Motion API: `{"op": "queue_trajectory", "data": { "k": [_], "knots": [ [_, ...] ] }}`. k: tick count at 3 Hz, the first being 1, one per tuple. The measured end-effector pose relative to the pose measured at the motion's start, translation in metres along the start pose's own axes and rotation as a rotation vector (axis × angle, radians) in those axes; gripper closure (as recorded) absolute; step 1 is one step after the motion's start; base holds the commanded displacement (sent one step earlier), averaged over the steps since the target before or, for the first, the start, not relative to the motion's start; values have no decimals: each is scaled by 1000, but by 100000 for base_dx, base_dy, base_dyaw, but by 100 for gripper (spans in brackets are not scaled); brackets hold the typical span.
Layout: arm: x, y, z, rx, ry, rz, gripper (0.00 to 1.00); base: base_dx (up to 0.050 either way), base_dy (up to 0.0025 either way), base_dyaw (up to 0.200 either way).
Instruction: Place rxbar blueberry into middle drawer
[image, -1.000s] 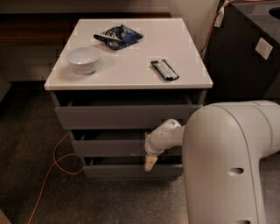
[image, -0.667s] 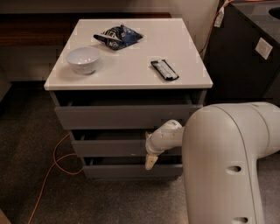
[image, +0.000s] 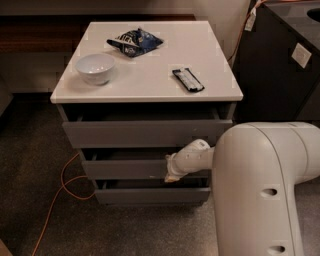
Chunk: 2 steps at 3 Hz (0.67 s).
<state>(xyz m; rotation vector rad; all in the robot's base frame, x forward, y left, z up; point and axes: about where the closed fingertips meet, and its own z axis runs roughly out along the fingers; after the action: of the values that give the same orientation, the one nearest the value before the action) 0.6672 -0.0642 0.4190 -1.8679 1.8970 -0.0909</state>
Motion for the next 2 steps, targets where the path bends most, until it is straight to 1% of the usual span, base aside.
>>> {"op": "queue_trajectory", "data": {
  "k": [1,2],
  "knots": [
    [0,1,0,1,-11,18,62,0,0,0],
    [-3,3,-8,-3,-19,36,86,0,0,0]
  ]
}}
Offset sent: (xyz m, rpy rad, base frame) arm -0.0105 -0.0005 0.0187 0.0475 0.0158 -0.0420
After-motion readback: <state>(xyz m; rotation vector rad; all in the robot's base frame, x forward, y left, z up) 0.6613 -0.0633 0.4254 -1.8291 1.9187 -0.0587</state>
